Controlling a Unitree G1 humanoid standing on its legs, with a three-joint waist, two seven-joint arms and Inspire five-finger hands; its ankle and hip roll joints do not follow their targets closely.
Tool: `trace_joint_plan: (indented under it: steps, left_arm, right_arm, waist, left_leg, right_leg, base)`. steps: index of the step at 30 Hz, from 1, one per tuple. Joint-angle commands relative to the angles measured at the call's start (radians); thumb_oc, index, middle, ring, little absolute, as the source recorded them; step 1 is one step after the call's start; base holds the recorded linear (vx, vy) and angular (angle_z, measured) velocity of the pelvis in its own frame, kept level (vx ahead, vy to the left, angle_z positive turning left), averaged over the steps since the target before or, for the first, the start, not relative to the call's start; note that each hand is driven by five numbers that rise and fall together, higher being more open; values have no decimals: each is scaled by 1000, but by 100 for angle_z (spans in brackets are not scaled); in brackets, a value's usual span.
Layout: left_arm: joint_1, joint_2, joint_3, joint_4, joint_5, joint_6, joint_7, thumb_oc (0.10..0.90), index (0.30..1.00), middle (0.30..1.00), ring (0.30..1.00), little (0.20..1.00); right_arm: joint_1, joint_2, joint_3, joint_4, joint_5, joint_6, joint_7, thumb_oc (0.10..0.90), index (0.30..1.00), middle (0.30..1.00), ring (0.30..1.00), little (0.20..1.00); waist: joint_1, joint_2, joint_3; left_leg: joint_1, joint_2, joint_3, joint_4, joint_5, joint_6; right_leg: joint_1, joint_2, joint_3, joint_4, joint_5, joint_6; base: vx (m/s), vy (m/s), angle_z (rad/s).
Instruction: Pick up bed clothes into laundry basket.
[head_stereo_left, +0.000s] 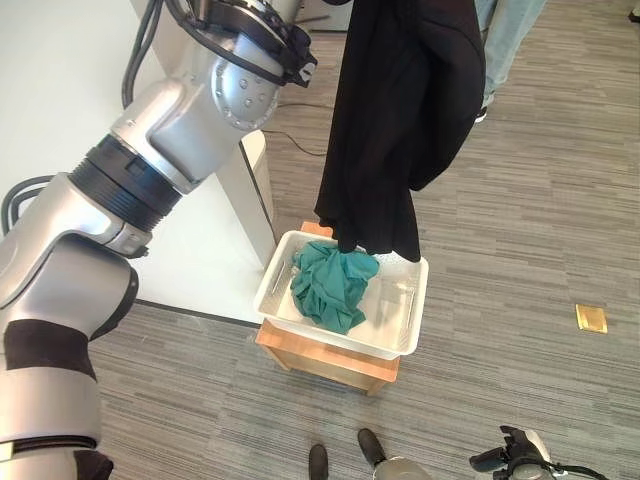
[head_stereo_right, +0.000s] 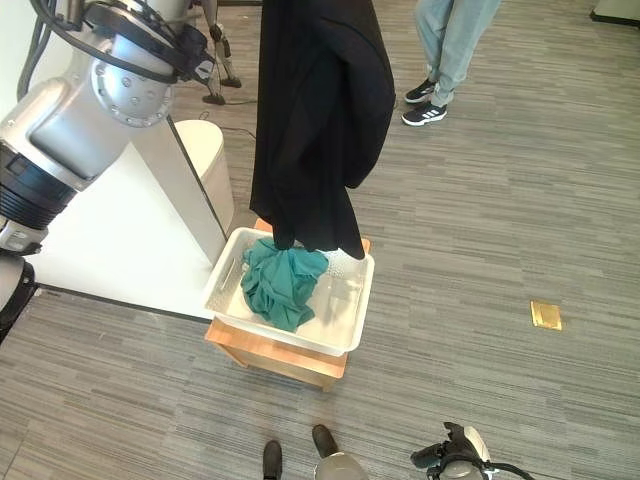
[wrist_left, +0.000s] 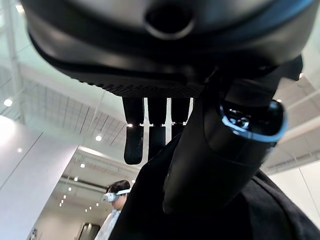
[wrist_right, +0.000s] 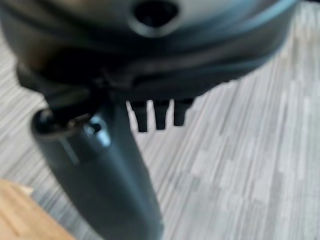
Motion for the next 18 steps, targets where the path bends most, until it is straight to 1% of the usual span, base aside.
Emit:
trace_joint_plan:
  steps: [1, 7, 10, 12, 13, 16, 18]
  left_arm:
    - [-198, 41, 60, 105, -27, -40, 64, 400, 300, 300, 300, 300]
    - [-222, 81, 38, 148, -20, -35, 75, 400, 300, 300, 300, 300]
    - [-275, 127, 4, 228, -10, -23, 87, 400, 300, 300, 300, 300]
    - [-289, 115, 8, 241, -4, -13, 95, 400, 300, 300, 300, 300]
    - [-294, 118, 8, 258, -10, -4, 104, 400, 300, 300, 300, 300]
    - [-360, 134, -47, 340, -28, -3, 89, 400, 300, 300, 300, 300]
    - [-402, 166, -87, 353, -30, -3, 89, 400, 300, 300, 300, 300]
  right_arm:
    - [114, -60, -3, 1, -5, -11, 3, 800, 900, 900, 900, 900]
    - [142, -55, -12, 15, 7, -19, 11, 800, 900, 900, 900, 900]
    - [155, -58, -28, 41, 33, -25, 18, 800, 900, 900, 900, 900]
    - [122, -42, 16, 52, 15, -28, 30, 800, 900, 900, 900, 900]
    - [120, -44, 17, 57, 20, -26, 25, 800, 900, 900, 900, 900]
    - [131, -45, 6, 60, 18, -34, 18, 800, 900, 900, 900, 900]
    - [123, -52, 2, 58, 16, -32, 16, 800, 900, 900, 900, 900]
  waist:
    - [6, 6, -113]
    - [7, 6, -114]
    - [12, 2, -118]
    - [35, 1, -122]
    - [35, 0, -124]
    - [32, 5, -129]
    - [34, 5, -131]
  left_leg:
    - [36, 36, -3, 1, -118, -52]
    - [37, 35, 3, 1, -117, -51]
    - [35, 37, 4, 1, -113, -53]
    - [35, 38, -7, 1, -112, -52]
    - [34, 37, -8, 1, -111, -52]
    - [35, 38, -6, 1, -113, -53]
    - [34, 39, -3, 1, -114, -53]
  right_leg:
    - [-69, -87, -2, 8, 13, 136]
    - [-66, -89, -3, 6, 14, 134]
    - [-66, -89, -8, 5, 12, 134]
    - [-63, -90, -13, 4, 6, 131]
    - [-62, -89, -13, 4, 5, 131]
    - [-61, -90, -13, 3, 5, 133]
    - [-64, -90, -13, 3, 5, 134]
  base:
    - [0, 0, 0]
    - [0, 0, 0]
    - [0, 0, 0]
    - [0, 0, 0]
    - [32, -15, 1]
    - [0, 0, 0]
    - [7, 8, -2]
